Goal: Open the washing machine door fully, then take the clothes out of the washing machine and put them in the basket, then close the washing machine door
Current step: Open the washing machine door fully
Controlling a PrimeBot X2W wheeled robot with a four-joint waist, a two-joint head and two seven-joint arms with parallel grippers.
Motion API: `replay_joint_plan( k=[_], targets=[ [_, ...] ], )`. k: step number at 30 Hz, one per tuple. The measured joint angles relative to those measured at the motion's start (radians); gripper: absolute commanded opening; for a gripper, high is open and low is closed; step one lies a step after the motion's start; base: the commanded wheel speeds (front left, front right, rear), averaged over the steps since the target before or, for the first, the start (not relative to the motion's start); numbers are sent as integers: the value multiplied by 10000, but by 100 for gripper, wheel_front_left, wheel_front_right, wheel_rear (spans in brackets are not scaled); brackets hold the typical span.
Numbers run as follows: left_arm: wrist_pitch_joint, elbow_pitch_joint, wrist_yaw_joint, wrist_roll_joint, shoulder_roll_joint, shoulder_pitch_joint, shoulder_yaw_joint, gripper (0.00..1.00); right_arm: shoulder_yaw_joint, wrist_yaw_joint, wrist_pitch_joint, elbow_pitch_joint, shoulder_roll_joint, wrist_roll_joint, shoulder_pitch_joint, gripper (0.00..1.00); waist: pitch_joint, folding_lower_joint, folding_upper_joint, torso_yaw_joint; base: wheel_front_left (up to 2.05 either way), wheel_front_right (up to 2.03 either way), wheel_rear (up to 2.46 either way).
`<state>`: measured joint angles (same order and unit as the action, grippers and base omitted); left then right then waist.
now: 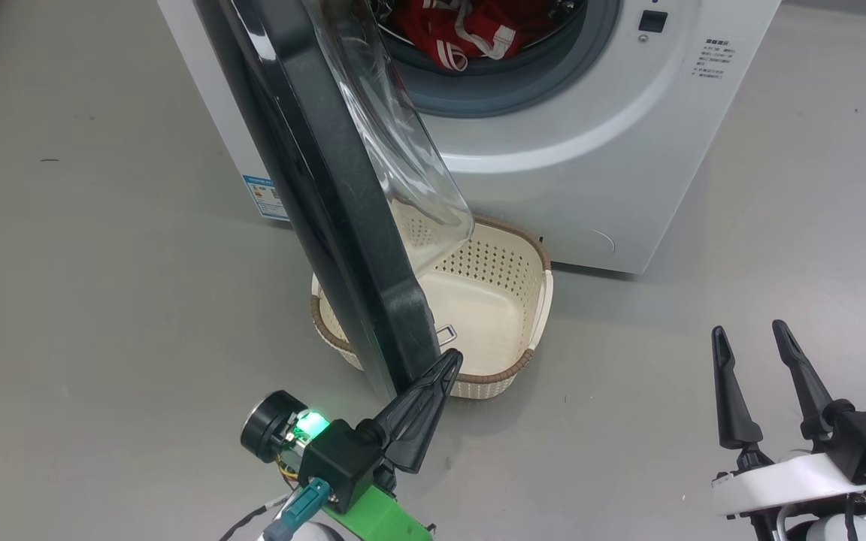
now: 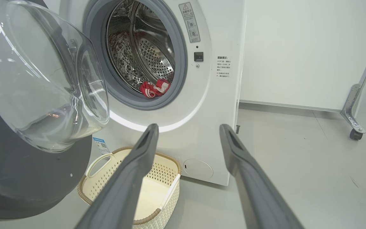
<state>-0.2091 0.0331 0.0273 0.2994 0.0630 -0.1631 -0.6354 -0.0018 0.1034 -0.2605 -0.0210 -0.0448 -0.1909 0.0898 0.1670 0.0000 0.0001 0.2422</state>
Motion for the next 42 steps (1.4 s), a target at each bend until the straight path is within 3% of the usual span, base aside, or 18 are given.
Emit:
replay_joint_plan(
  k=[16,24,42],
  targets=[
    [-180,230,-136,159,-132,31,-130,0,-245,12,0,-6,25,-2,12,100,0,0,0,546,0,0,0],
    [-224,228,-424,169,-155,52,-73,0,-297,29,0,-4,33,-2,16,100,5,0,0,796,0,0,0],
    [-380,213,-1112,190,-148,506,1064,0,-378,88,2,27,44,58,16,100,61,0,0,1368,0,0,0]
  ],
)
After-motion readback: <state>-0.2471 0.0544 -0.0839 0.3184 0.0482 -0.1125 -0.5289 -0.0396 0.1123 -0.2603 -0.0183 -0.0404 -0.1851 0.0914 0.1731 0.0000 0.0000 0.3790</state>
